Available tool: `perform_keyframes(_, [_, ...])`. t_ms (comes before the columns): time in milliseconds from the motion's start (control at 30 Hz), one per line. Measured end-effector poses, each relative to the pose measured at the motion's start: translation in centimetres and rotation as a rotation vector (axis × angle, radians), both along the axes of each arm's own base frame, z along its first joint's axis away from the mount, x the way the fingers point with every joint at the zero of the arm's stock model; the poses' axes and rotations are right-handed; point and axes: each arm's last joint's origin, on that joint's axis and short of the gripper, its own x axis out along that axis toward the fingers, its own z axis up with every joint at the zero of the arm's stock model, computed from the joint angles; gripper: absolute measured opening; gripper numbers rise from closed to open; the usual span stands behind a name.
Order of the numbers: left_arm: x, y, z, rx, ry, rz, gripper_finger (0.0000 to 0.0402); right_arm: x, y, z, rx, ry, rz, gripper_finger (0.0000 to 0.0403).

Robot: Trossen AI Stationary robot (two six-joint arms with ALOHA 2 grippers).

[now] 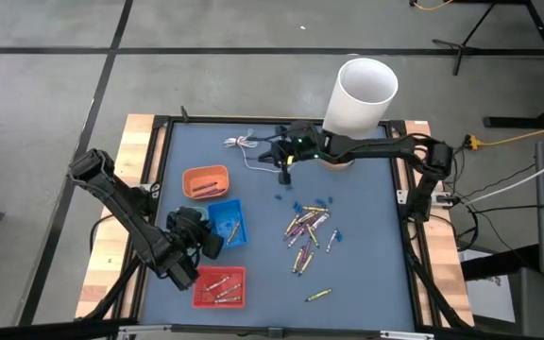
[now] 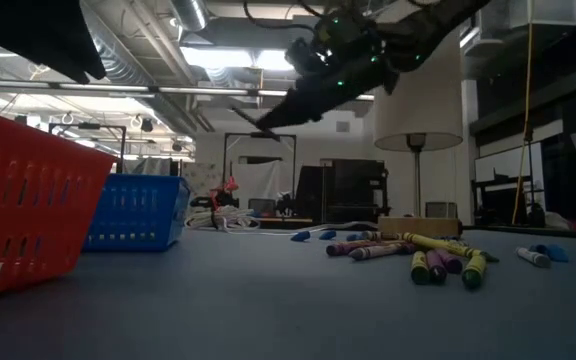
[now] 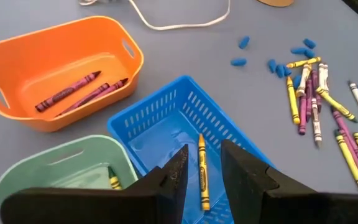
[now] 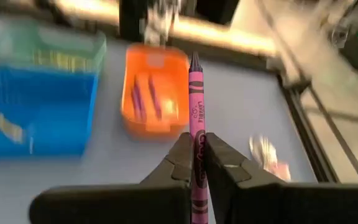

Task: Sort crayons
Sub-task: Put the violet crayon into the orange bin

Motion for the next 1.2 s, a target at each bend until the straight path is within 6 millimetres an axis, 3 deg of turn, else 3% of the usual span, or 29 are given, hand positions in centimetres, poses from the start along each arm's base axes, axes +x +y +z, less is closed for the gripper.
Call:
perform_keyframes(400, [0.5, 0.5, 0.0, -0.011, -0.010, 0.028, 0.0079, 4.0, -0.8, -3.8, 0.167, -0.332, 0.036, 0.0021])
perform_keyframes(700, [0.9, 0.9, 0.0, -0.015, -0.012, 0.049, 0.0079, 8.9, 1.3, -4.6, 0.205, -0.342, 0.110, 0.0021])
perform_keyframes(833, [0.9, 0.9, 0.0, -0.019, -0.009, 0.052, 0.0079, 10.6, 2.3, -4.8, 0.194, -0.311, 0.065, 0.0021])
perform_keyframes(1200, [0.9, 0.9, 0.0, -0.021, -0.011, 0.052, 0.0079, 11.8, 2.7, -5.4, 0.166, -0.306, -0.049, 0.0021])
